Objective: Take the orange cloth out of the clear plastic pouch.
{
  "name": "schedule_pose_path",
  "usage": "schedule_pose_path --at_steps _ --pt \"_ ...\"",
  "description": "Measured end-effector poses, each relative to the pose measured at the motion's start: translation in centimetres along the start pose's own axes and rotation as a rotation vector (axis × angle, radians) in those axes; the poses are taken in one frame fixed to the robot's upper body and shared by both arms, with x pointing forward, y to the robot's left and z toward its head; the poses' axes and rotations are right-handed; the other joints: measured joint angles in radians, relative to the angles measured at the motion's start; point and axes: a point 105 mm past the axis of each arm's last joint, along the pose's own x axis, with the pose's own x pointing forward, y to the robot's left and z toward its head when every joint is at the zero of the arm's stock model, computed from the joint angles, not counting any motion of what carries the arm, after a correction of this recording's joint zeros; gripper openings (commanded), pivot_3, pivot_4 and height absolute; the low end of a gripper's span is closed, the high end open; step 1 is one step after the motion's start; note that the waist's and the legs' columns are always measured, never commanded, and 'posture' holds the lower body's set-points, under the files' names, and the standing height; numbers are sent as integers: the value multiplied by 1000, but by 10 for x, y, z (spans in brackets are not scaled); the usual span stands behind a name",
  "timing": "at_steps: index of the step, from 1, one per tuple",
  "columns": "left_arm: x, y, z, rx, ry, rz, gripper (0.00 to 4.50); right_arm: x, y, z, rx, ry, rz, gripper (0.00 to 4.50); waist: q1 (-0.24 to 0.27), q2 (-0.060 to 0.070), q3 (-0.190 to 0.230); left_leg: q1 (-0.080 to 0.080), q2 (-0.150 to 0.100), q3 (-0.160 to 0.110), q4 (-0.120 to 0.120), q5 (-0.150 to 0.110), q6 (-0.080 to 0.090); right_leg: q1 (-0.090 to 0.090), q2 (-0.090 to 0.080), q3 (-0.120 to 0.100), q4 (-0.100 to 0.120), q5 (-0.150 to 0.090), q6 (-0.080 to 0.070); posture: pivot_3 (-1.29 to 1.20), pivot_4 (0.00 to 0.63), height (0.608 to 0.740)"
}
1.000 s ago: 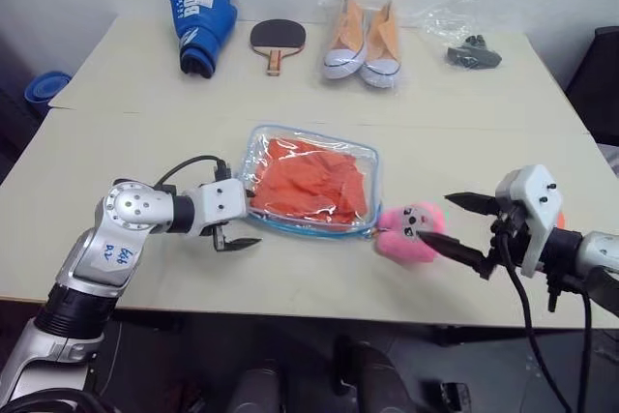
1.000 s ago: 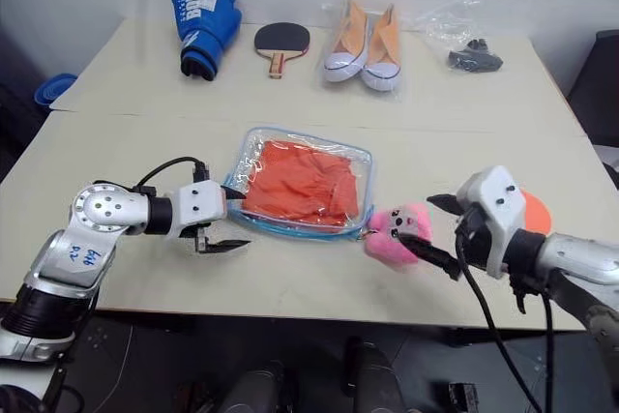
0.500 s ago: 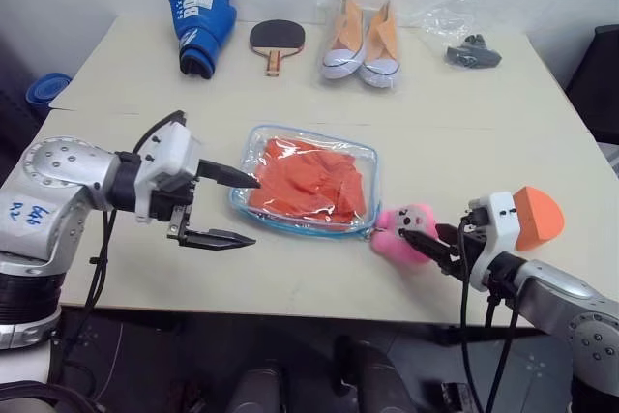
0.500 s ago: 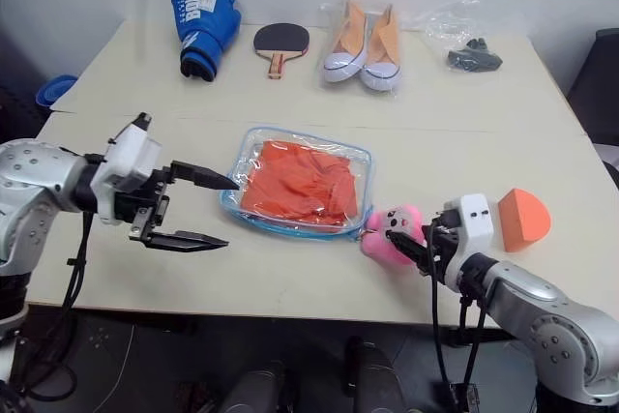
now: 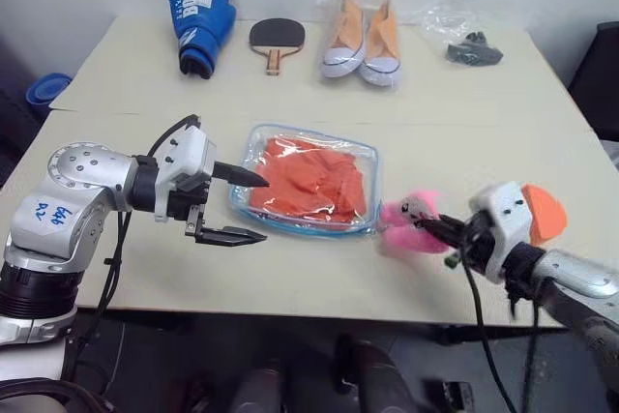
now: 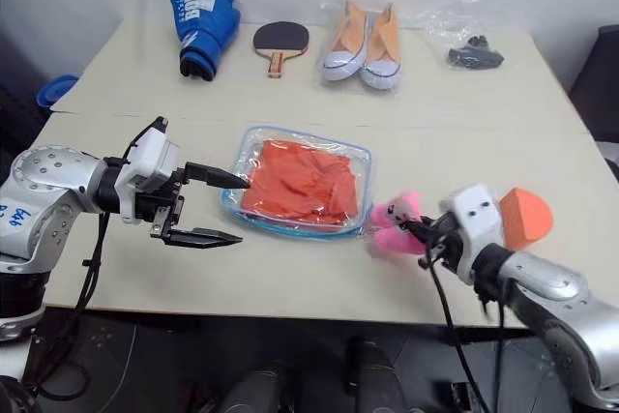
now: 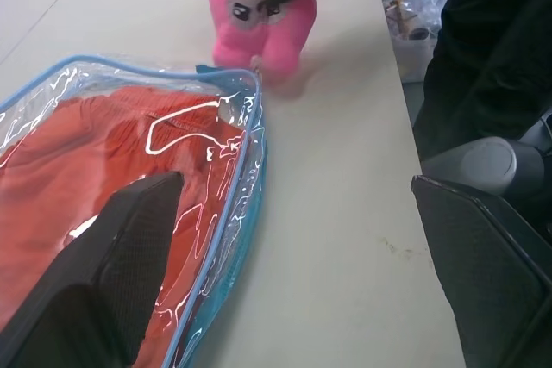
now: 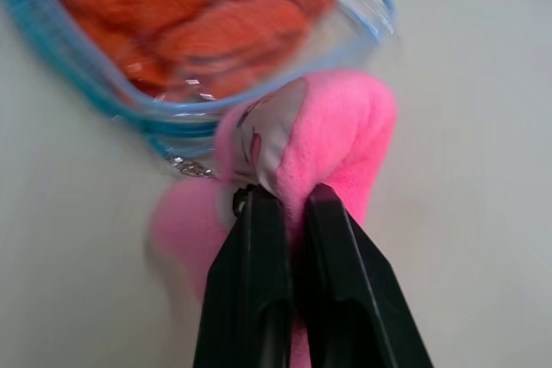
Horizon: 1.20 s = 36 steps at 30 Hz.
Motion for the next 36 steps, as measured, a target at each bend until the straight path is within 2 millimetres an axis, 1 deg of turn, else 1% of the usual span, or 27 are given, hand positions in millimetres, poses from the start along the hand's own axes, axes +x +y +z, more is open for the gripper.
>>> schedule_pose_path --at_steps 1,3,6,8,10,12,14,16,17,20,23,26,29,32,33,34,36 --pt "1 0 0 -3 -3 0 4500 3 5 11 -117 -46 61 25 -3 -1 0 0 0 0 0 0 0 0 1 1 0 0 0 0 150 740" --pt "3 0 0 -6 -3 -4 4500 11 15 25 -268 -129 170 25 -7 -1 0 1 0 1 0 0 0 0 0 1 0 0 0 0 150 740" --pt "5 -1 -1 -8 -4 -9 4500 20 19 38 -449 -197 277 25 -8 0 0 0 0 0 1 0 -1 -1 0 0 1 0 0 0 150 740" --pt "5 -1 -1 -11 -4 -12 4500 26 16 44 -558 -217 315 25 -8 0 0 0 0 0 1 0 -1 -1 -1 -1 1 0 -1 0 150 740" --pt "6 -2 -1 -13 -4 -13 4500 28 14 41 -632 -207 357 25 -4 0 0 -1 0 0 1 0 -1 -1 -2 -2 0 0 -1 0 150 740" --pt "5 -2 -1 -22 -2 -11 4500 30 15 38 -648 -209 404 25 1 0 0 -1 0 -1 1 0 -1 -1 -3 -2 0 0 -1 0 150 740" --pt "4 -2 -2 -26 -3 -8 4500 34 16 44 -655 -242 419 25 0 0 0 -1 0 0 2 0 -1 -1 -3 -2 1 0 -1 0 150 740" --pt "4 -4 -3 -29 -3 -7 4500 43 26 51 -689 -293 476 25 -3 0 0 0 0 -1 2 0 -1 0 -4 -2 1 0 -1 0 150 740" --pt "4 -4 -4 -30 -2 -9 4500 47 33 51 -693 -313 505 25 -5 0 0 -1 1 -1 2 1 -1 0 -5 -2 1 0 -1 0 150 740" --pt "6 -6 -5 -33 -1 -12 4500 62 50 44 -689 -338 596 25 -9 0 0 -1 0 -1 2 1 -2 -1 -6 -3 2 0 -1 0 150 740" --pt "7 -7 -4 -24 0 -19 4500 74 58 43 -710 -351 642 25 -11 0 0 -1 0 -1 2 1 -2 0 -6 -3 2 0 -1 0 150 740" --pt "12 -10 -4 -17 1 -43 4500 85 63 45 -736 -357 661 875 -11 0 0 -1 0 -2 2 1 -2 0 -7 -3 2 0 -1 0 150 740" --pt "16 -12 -6 -21 0 -56 4500 94 61 39 -773 -336 643 1982 -10 0 0 -1 0 -2 2 1 -2 0 -7 -4 2 -1 -1 0 150 740" --pt "17 -12 -5 -22 -6 -62 4500 94 61 38 -789 -330 638 3002 -11 0 0 -1 0 -2 2 1 -2 0 -8 -4 2 -1 -1 0 150 740" --pt "18 -13 -6 -23 -6 -67 4500 94 62 37 -789 -328 640 3268 -11 0 0 -1 0 -2 2 1 -2 0 -8 -4 2 -1 -1 0 150 740" --pt "20 -14 -6 -26 -8 -80 4500 90 64 36 -794 -327 639 3637 -10 0 0 -1 0 -2 2 1 -2 0 -8 -4 2 -1 -1 0 150 740" --pt "25 -17 -8 -32 -15 -102 4500 87 66 35 -808 -326 634 3637 -10 0 0 -1 0 -2 3 1 -2 0 -8 -4 2 -1 -1 0 150 740"
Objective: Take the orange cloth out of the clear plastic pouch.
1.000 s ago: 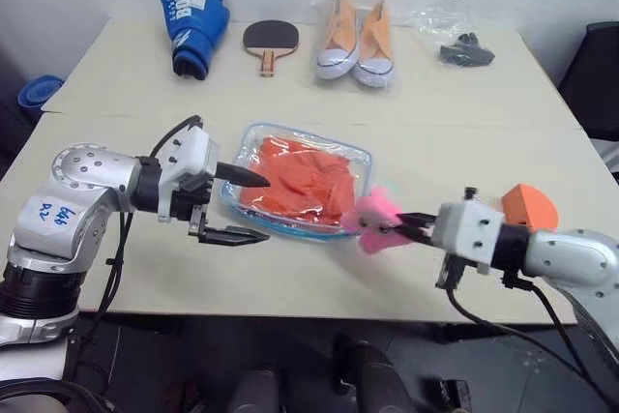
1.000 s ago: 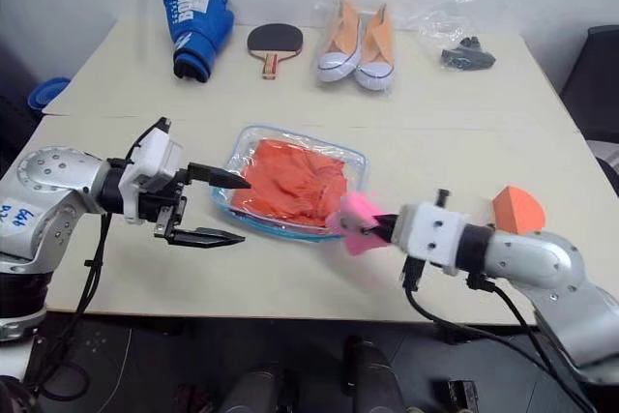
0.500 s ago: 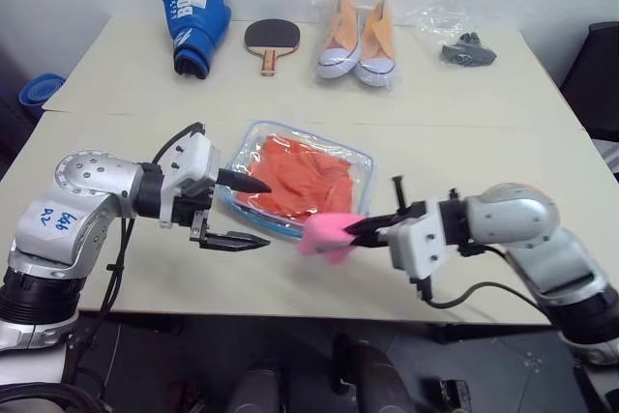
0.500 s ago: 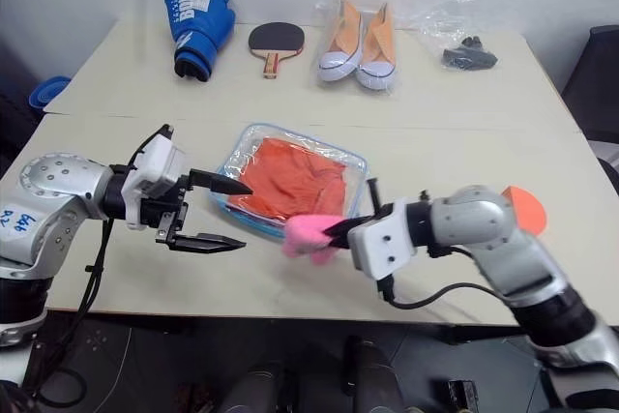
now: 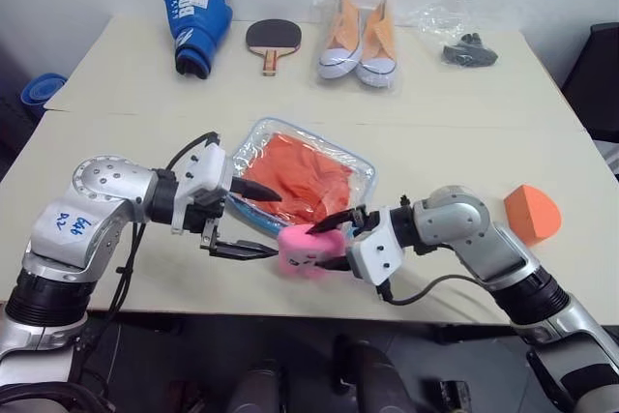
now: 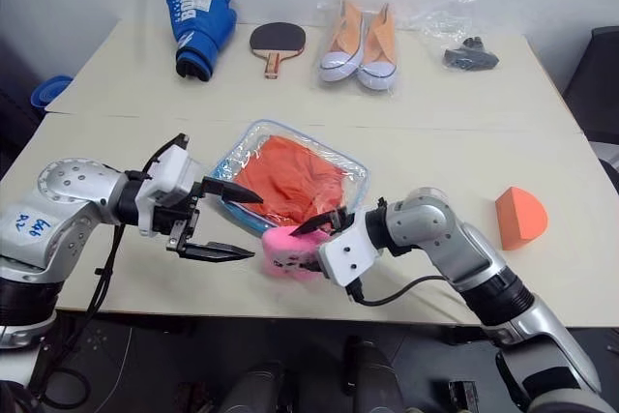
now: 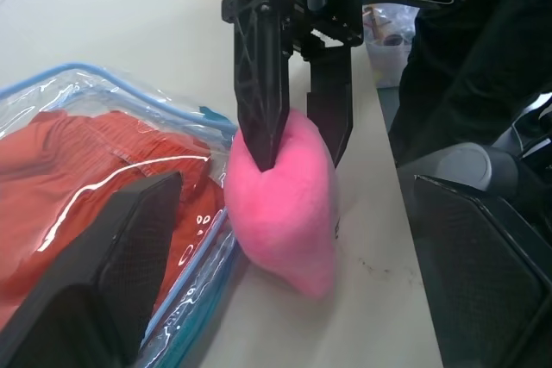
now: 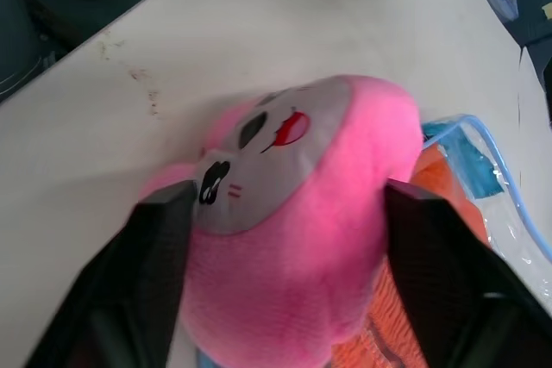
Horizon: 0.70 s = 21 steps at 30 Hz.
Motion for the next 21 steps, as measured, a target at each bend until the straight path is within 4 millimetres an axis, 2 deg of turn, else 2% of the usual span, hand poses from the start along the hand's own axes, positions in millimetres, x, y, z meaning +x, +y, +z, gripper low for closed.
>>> schedule_pose_path --at_steps 4,7,11,14,17,21 --pt "19 -3 -6 -8 -10 -60 4500 -14 -1 8 -33 34 -47 3637 5 0 0 0 0 0 0 0 0 0 0 0 0 0 0 0 150 740" --pt "36 5 -14 -26 -13 -81 4500 -32 -5 15 -70 77 -109 3637 11 0 0 0 -1 0 1 0 0 1 1 0 1 0 0 0 150 740" --pt "55 11 -12 -8 -34 -122 4500 -46 -10 16 -34 121 -214 3637 12 0 0 0 -1 1 1 0 0 1 2 0 1 0 0 0 150 740" --pt "62 12 -15 9 -13 -145 4500 -57 -7 16 6 154 -245 3637 12 0 0 0 -1 1 1 0 0 1 3 0 1 0 0 0 150 740" --pt "61 12 -25 32 31 -154 3912 -77 7 8 106 226 -262 3664 13 0 0 0 0 1 1 0 0 1 2 0 1 0 0 0 150 740" --pt "51 10 -34 54 78 -167 2698 -91 24 -6 193 299 -263 3664 10 0 0 1 0 1 1 0 0 1 2 1 1 0 0 0 150 740"
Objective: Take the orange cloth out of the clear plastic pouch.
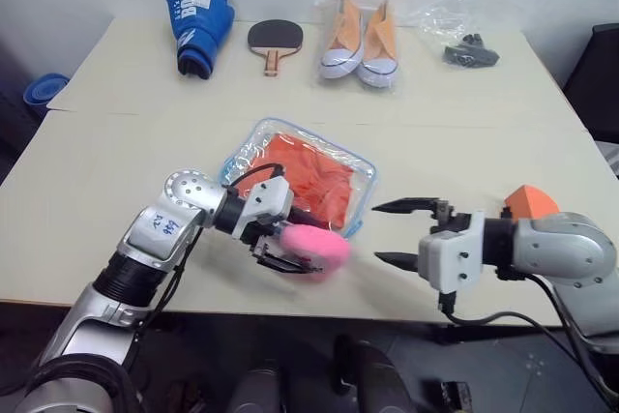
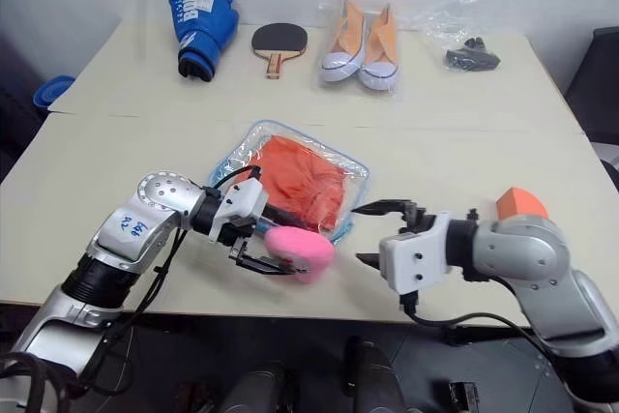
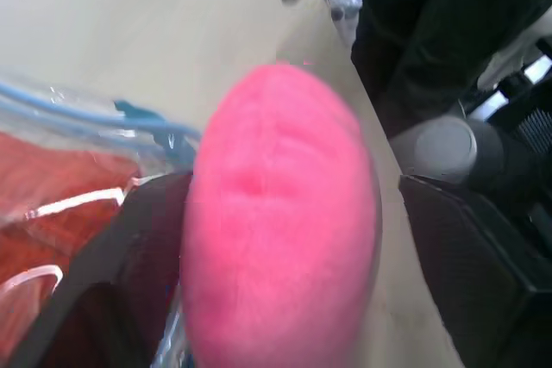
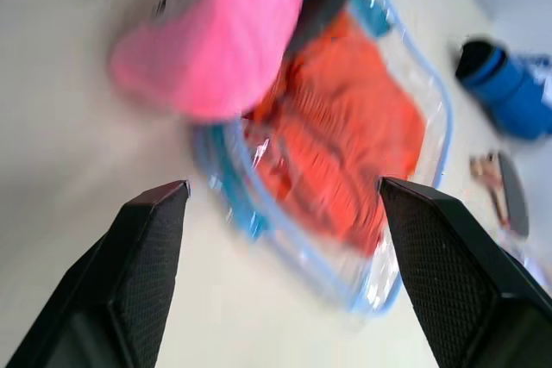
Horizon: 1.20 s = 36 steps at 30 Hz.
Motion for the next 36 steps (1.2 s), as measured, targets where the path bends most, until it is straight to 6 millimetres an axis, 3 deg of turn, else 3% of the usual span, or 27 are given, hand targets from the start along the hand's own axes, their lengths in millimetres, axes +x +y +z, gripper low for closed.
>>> schedule_pose_path --at_steps 4,8,10,15,18,22,26,29,33,36 --pt "-2 -4 -4 5 8 -13 1542 4 -2 -14 3 27 -23 3664 0 0 0 0 0 0 0 0 0 0 0 0 0 0 0 0 150 740" --pt "-5 -5 -4 1 8 -13 472 30 -2 -18 -15 -10 -11 3664 -4 0 0 0 0 0 -1 0 0 0 1 0 0 0 0 0 150 740" --pt "-6 -7 -4 2 14 -11 161 48 -1 -19 -30 -37 12 3664 -6 0 0 0 0 0 -1 0 0 -1 2 0 0 0 0 0 150 740" --pt "-3 -14 0 11 23 -17 114 73 -2 -19 -73 -83 52 3664 -3 0 0 -1 0 -1 0 0 0 -1 2 0 0 0 0 0 150 740" --pt "-1 -17 -1 5 23 -9 114 81 -4 -21 -81 -93 67 3113 0 0 0 -1 0 -1 0 0 1 -1 0 -1 0 0 0 0 150 740" --pt "-1 -17 -1 -1 23 8 114 83 -9 -18 -109 -115 69 1718 -2 0 0 -1 0 -1 0 0 1 -1 -2 0 0 0 0 0 150 740" --pt "0 -19 -1 -5 20 23 114 83 -11 -15 -118 -130 79 1718 -3 0 0 -1 0 -1 0 0 0 -1 -2 -1 0 0 0 0 150 740" --pt "0 -19 -2 -10 19 31 114 82 -9 -14 -115 -138 91 1194 -2 0 0 -1 0 -1 0 0 0 -1 -2 -1 0 0 0 0 150 740" --pt "0 -18 -2 -15 20 37 114 83 -6 -14 -109 -144 111 47 -3 0 0 -1 0 -1 0 0 0 -1 -2 -1 0 0 0 0 150 740" --pt "0 -18 -2 -19 20 43 114 85 -5 -12 -107 -152 112 47 -3 0 0 -1 0 -1 0 0 0 -1 -2 -1 0 0 0 0 150 740"
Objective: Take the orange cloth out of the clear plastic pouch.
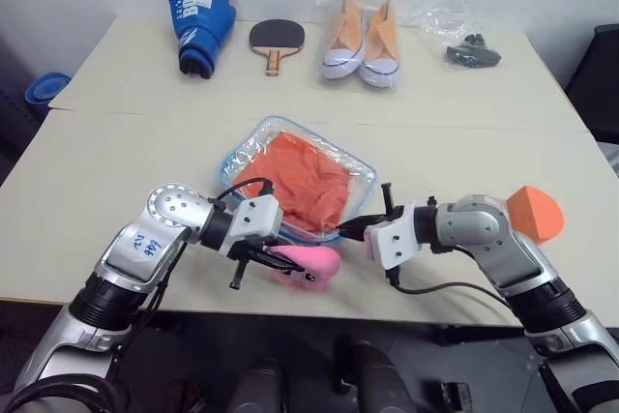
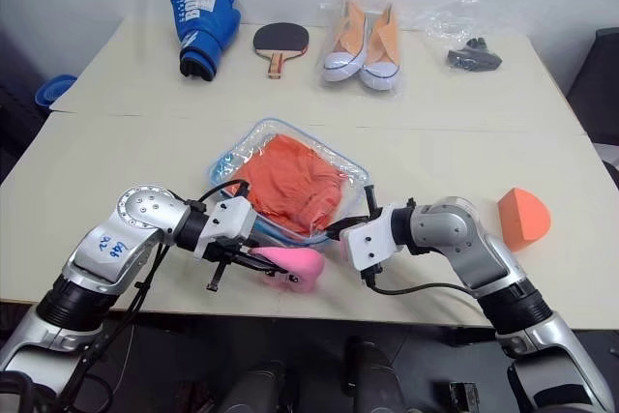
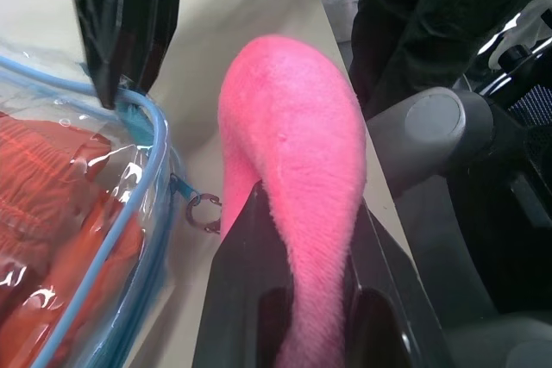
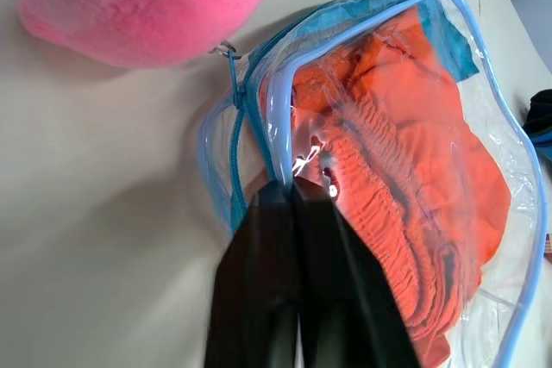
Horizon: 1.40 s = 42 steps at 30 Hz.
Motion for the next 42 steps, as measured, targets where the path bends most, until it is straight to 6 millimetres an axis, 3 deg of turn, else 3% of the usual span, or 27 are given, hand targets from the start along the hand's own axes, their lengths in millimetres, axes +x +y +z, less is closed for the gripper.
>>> schedule_pose_path --at_steps 6,10,17,21,26,32,37,42 --pt "0 1 0 -7 -4 3 114 5 6 2 5 -17 12 47 1 0 0 0 0 0 0 0 0 0 0 0 0 0 0 0 150 740" --pt "-6 7 1 -48 -32 47 114 -5 9 -4 -35 12 41 47 1 0 0 0 0 0 0 0 0 0 0 0 0 0 0 0 150 740" --pt "-49 31 4 -233 -151 211 114 -44 13 -15 -121 66 55 47 0 0 0 0 0 0 0 0 0 0 -1 0 0 0 0 0 150 740" --pt "-68 36 -6 -320 -172 265 114 -61 21 -13 -172 48 68 47 0 0 0 0 0 0 0 0 0 0 -1 0 0 0 0 0 150 740" --pt "-97 39 -21 -385 -156 375 114 -85 29 -28 -189 105 70 47 -2 0 0 0 0 0 0 0 0 0 -1 0 0 0 0 0 150 740" --pt "-117 49 -37 -444 -169 466 114 -97 43 -27 -239 92 103 47 1 0 0 0 0 0 0 0 -1 0 -1 -1 0 0 0 0 150 740" --pt "-156 73 -32 -454 -211 613 114 -113 52 -29 -276 100 136 47 0 0 0 0 0 2 0 0 -1 0 -1 -1 0 0 0 0 150 740" --pt "-162 75 -40 -457 -196 635 114 -116 52 -30 -285 96 116 47 -4 0 0 1 1 2 0 0 -1 0 -1 -1 0 0 0 0 150 740"
